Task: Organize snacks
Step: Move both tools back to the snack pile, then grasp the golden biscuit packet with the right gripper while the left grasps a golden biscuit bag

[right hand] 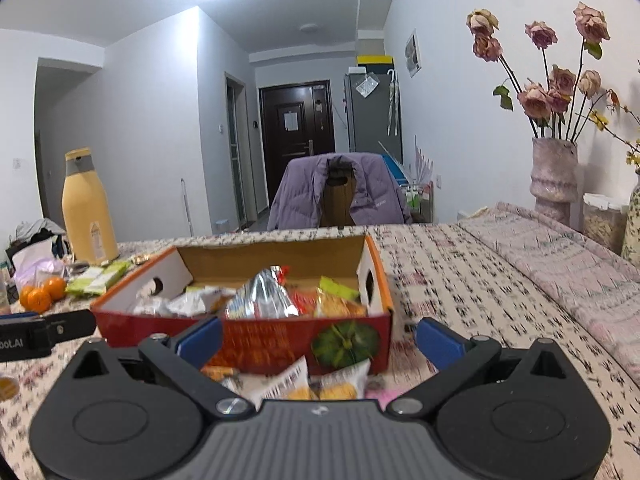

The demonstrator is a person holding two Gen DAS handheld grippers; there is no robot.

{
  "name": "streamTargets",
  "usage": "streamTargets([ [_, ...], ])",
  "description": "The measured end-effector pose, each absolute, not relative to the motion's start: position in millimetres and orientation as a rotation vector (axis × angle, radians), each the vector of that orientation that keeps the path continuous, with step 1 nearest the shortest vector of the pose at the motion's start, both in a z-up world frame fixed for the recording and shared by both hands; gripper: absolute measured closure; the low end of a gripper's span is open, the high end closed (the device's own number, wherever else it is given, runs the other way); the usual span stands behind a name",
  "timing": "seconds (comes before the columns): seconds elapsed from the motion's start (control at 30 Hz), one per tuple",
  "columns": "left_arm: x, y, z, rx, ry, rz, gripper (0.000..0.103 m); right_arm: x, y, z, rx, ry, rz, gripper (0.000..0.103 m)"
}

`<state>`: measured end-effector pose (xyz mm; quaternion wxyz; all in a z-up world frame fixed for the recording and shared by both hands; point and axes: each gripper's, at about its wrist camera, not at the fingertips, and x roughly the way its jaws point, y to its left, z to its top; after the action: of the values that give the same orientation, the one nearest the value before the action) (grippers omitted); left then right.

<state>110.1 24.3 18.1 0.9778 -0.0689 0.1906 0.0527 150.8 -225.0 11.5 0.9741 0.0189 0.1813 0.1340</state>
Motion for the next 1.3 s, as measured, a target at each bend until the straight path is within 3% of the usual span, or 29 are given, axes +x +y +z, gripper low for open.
streamTargets([
  [0.4,91.4,23.7,-4.7,-0.106,0.458,0.091,0.0,135.6,-219.6,-16.8,-0.133,0.444,0.301,0.0],
  [0.5,89.1,26.7,-7.8,-0.102,0.47,0.094,0.0,134.0,-208.0,-18.3,-0.209,0.429,0.304,0.01],
  [0.67,85.8,30.8,-7.5,-0.107,0.471,0.096,0.0,144.4,-192.1,-18.2,-0.285,0.424,0.331,0.041],
  [1.03,81.9,35.3,-7.1,-0.123,0.465,0.074,0.0,173.5,-164.6,-40.1,-0.374,0.529,0.331,0.042],
  [1.13,81.1,36.7,-8.4,-0.127,0.466,0.072,0.0,174.1,-159.4,-41.5,-0.395,0.537,0.332,0.057],
  [1.3,81.2,42.1,-10.5,-0.137,0.471,0.079,0.0,168.0,-156.8,-41.4,-0.411,0.506,0.299,0.061],
])
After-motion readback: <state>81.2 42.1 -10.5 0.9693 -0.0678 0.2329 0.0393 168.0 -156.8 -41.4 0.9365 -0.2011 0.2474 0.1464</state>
